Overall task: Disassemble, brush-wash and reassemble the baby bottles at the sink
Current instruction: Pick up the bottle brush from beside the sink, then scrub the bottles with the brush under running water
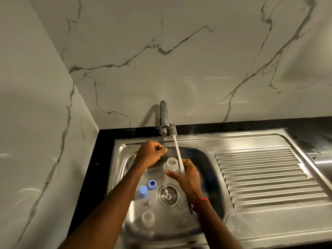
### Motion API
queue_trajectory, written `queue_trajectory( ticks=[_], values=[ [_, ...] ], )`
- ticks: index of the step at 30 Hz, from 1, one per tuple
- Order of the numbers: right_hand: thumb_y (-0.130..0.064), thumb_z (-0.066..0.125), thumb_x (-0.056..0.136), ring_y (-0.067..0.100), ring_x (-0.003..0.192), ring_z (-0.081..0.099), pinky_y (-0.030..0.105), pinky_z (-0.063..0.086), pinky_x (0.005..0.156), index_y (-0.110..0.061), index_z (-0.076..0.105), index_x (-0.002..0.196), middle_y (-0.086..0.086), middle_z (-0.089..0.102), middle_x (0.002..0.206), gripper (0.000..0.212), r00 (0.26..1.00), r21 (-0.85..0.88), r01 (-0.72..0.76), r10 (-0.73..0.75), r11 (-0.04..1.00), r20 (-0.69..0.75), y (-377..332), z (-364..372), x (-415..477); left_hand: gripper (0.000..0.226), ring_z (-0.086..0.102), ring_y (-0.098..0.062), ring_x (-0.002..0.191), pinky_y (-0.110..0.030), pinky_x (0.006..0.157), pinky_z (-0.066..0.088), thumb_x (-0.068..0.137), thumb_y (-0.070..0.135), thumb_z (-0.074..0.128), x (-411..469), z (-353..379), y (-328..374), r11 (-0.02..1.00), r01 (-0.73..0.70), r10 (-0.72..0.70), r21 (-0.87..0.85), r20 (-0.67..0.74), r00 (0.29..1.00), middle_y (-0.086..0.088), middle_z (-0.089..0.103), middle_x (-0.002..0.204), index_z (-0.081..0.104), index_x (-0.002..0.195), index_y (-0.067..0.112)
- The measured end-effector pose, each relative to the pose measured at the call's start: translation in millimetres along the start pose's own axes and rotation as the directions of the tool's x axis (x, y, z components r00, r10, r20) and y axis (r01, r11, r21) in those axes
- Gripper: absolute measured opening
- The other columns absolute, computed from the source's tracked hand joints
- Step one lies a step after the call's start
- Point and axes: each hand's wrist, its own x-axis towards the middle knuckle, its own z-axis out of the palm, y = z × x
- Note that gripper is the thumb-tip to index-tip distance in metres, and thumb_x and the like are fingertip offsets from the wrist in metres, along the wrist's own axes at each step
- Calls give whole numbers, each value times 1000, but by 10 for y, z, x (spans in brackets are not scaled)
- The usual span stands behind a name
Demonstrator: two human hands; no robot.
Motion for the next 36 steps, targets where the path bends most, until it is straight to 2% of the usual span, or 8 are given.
queue_trajectory(
  ticks=[4, 9, 12, 15, 18, 23, 28, 36],
  values=[
    [-23, 93, 65, 13, 82, 68, 17, 54, 63, -20, 61, 103, -3, 71, 93, 49, 999, 86, 1, 3, 996, -48, 32, -36, 114, 20, 70, -13, 70, -43, 71, 62, 85, 48, 72, 245, 32, 47, 999, 41, -39, 27, -84, 996, 9, 72, 75, 71, 81, 28],
    [-29, 94, 64, 12, 83, 69, 22, 57, 65, -27, 61, 102, -5, 71, 94, 50, 998, 96, -6, 12, 995, -60, 111, -71, 244, 56, 58, -14, 55, -30, 56, 48, 89, 68, 56, 439, 43, 259, 979, 78, -53, 189, -134, 990, 7, 58, 56, 59, 64, 19],
    [-30, 93, 64, 12, 84, 69, 25, 59, 68, -28, 61, 101, -5, 71, 94, 49, 998, 107, -9, 16, 994, -61, 137, -70, 303, 57, 61, -18, 68, -33, 63, 50, 88, 72, 54, 581, 42, 365, 963, 134, -98, 235, -160, 982, 2, 65, 77, 65, 84, 16],
    [-31, 93, 65, 11, 84, 69, 26, 60, 70, -29, 61, 101, -6, 71, 94, 49, 998, 108, -9, 15, 994, -57, 148, -65, 347, 64, 66, -31, 95, -38, 75, 52, 91, 69, 53, 692, 47, 433, 951, 156, -108, 266, -189, 976, -10, 70, 106, 67, 113, 11],
    [-31, 93, 65, 10, 84, 69, 25, 59, 70, -29, 61, 101, -7, 71, 94, 49, 999, 111, -5, 10, 994, -45, 143, -64, 383, 53, 66, -33, 104, -40, 83, 52, 96, 58, 54, 762, 42, 447, 928, 136, -64, 346, -210, 976, -12, 71, 114, 67, 116, 10],
    [-32, 93, 66, 9, 86, 69, 23, 58, 71, -30, 60, 102, -10, 71, 95, 49, 1000, 98, 3, -1, 995, -26, 121, -33, 445, 49, 68, -34, 99, -44, 85, 56, 96, 52, 57, 778, 39, 432, 918, 122, -39, 378, -219, 975, -15, 72, 109, 68, 110, 6],
    [-28, 91, 69, 3, 90, 67, 13, 54, 69, -29, 58, 107, -9, 70, 99, 50, 1000, 86, 19, -20, 996, 6, 63, 35, 461, 41, 69, -31, 92, -41, 78, 57, 99, 44, 56, 763, 62, 416, 927, 123, -41, 354, -228, 973, -13, 73, 102, 70, 103, 6],
    [-26, 90, 70, 5, 89, 67, 11, 53, 69, -22, 58, 108, -8, 69, 101, 50, 1000, 73, 17, -19, 997, 22, 32, 127, 489, 27, 69, -31, 93, -36, 69, 51, 99, 30, 58, 784, 49, 371, 917, 143, -67, 372, -210, 975, -13, 72, 106, 71, 106, 7]
  ],
)
